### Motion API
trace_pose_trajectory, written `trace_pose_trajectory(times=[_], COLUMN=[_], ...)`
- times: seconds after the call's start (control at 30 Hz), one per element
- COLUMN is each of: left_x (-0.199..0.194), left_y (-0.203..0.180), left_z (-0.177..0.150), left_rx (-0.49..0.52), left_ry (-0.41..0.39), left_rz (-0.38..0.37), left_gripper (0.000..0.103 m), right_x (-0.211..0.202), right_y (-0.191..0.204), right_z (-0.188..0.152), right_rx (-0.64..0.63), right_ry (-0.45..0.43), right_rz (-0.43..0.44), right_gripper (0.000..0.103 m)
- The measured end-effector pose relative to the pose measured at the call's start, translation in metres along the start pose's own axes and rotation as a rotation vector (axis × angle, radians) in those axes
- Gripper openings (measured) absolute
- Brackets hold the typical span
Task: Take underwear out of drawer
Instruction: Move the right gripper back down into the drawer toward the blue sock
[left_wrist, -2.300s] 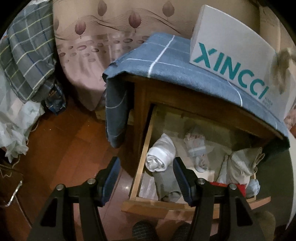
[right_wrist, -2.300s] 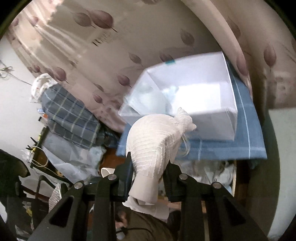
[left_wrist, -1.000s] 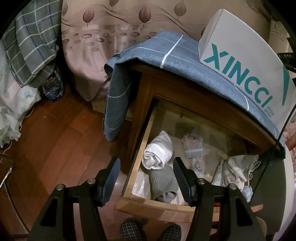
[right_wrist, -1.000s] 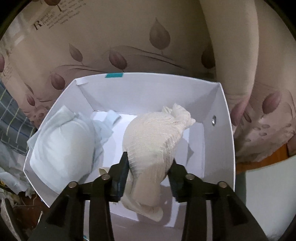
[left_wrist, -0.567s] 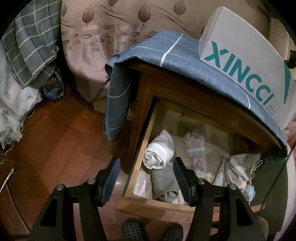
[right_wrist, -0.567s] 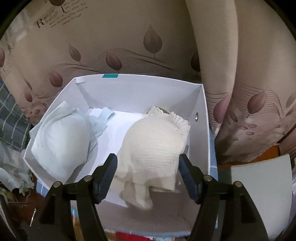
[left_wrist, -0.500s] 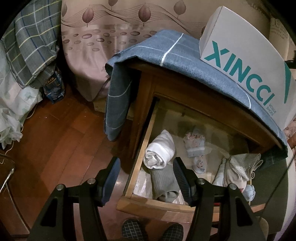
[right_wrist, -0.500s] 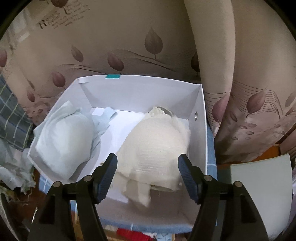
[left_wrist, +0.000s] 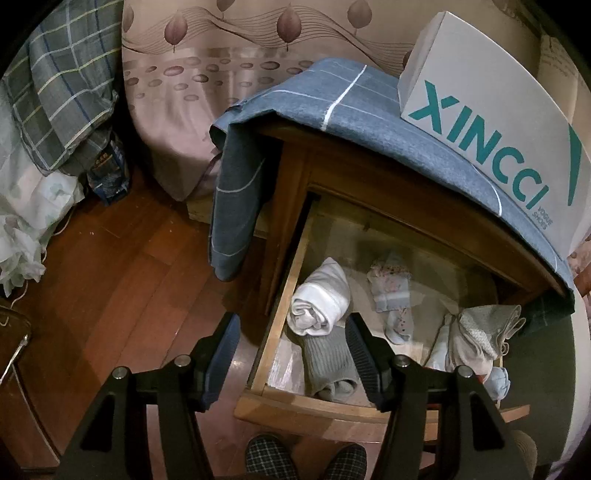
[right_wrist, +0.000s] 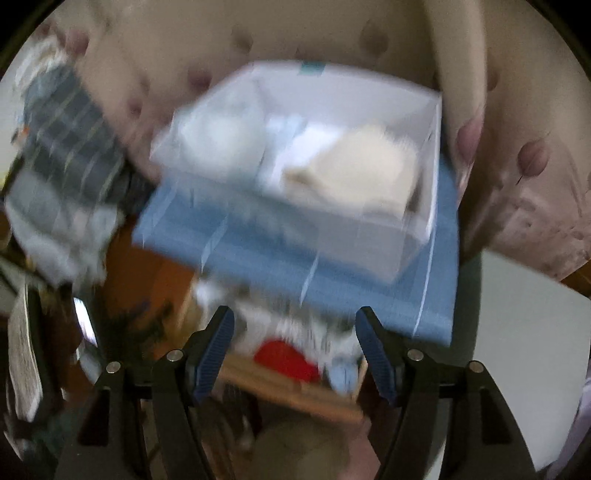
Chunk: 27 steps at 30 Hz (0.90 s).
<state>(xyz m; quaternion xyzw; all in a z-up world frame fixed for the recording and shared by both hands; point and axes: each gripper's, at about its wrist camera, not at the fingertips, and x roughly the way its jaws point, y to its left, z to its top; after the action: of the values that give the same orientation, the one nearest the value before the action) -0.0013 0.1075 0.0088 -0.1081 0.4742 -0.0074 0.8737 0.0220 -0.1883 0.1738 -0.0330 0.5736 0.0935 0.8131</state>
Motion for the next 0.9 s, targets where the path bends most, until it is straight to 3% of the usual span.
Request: trace_pose_trajectory(times=[0.1,0.23,0.4,0.57,0.9], left_x=[0.0,0.001,0.003,0.005,0.007], left_y=[0.001,0.0,0.0,-0.001,-0.001], left_z=[0.0,0.001,0.002,0.003,0.003], left_rx=[0.0,0.005,0.001,0.006,0.011], left_ry=[0.003,0.004,0.013,0.02,0.036], left_rz=[-0.002,-0.001,-0.003,-0.004,-0.007], left_gripper=[0.061,0.061,0.061,0.061,0.061], right_x=[0.033,0.086,0.144,0.181,0.219], right_y=[-0.001,-0.015,-0.029,-0.041,-0.044], right_z=[-0.02,-0.037,-0.052,-0.059,-0.054], right_rx=[-0.03,-0.013,-0.008,-0.018,-0.066], right_ry=[0.108,0.244,0.345,0.41,0.468], right_rz=[-0.009,-0.009,-0.03,-0.052,-0.052], right_gripper=[0.064,0.052,0.05,0.045,0.045])
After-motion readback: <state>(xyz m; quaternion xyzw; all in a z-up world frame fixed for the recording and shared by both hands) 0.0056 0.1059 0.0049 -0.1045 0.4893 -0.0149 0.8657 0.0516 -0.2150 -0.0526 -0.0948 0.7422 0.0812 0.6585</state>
